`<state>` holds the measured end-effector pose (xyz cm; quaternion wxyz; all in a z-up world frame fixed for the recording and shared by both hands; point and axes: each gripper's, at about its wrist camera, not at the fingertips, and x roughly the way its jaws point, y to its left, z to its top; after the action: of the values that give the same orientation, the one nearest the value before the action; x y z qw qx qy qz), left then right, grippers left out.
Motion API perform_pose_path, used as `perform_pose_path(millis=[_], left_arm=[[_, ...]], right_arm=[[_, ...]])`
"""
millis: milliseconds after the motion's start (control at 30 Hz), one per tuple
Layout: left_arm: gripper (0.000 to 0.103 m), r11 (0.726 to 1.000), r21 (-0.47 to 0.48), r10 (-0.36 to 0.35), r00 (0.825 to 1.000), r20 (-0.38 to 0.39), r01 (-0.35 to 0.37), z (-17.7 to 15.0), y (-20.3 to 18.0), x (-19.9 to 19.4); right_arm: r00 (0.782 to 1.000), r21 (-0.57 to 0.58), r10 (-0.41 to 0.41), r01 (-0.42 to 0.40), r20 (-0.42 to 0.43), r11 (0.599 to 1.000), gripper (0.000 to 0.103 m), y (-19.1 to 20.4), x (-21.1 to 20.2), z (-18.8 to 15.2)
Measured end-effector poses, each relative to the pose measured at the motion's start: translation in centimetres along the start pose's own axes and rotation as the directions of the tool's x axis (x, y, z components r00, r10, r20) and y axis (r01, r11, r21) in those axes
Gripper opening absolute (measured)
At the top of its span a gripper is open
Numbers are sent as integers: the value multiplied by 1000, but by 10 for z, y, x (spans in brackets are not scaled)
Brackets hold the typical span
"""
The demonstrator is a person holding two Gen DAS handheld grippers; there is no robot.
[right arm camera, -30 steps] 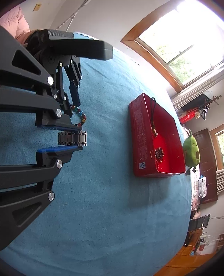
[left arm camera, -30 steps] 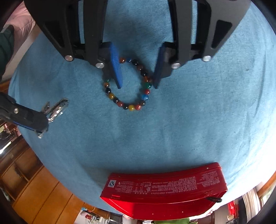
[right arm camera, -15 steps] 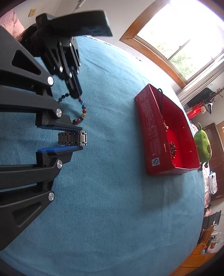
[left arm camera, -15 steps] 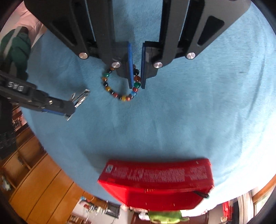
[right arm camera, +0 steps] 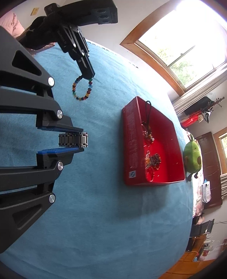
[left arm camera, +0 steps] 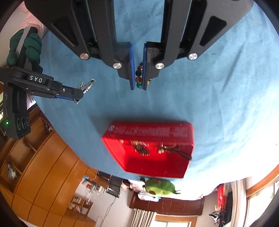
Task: Organize jewelry
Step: 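Lower the bracelet into the red tin with the left tool while the right tool releases the watch there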
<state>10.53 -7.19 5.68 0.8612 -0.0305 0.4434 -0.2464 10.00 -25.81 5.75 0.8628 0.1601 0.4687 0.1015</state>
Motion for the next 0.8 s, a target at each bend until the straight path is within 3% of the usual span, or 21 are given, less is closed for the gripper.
perform_pose_path(millis=[233,433,600,800], left_arm=[[6,1000,-14,13,998,60,-12,47,1,-2],[6,999,-28,25,993,113,-22,105,6,4],[6,999,-25,38,989,145,-35,146,8,28],[6,997,-46,66,995,81,-62,177,19,91]], right_arm=[[1000,-30,10,-10,14,1000,16,13,-5,38],[999,-30,2,-1,45,1000,16,16,1,97],[999,-10,-32,32,23,999,16,7,35,143],[998,17,-50,51,-47,999,16,-12,95,167]])
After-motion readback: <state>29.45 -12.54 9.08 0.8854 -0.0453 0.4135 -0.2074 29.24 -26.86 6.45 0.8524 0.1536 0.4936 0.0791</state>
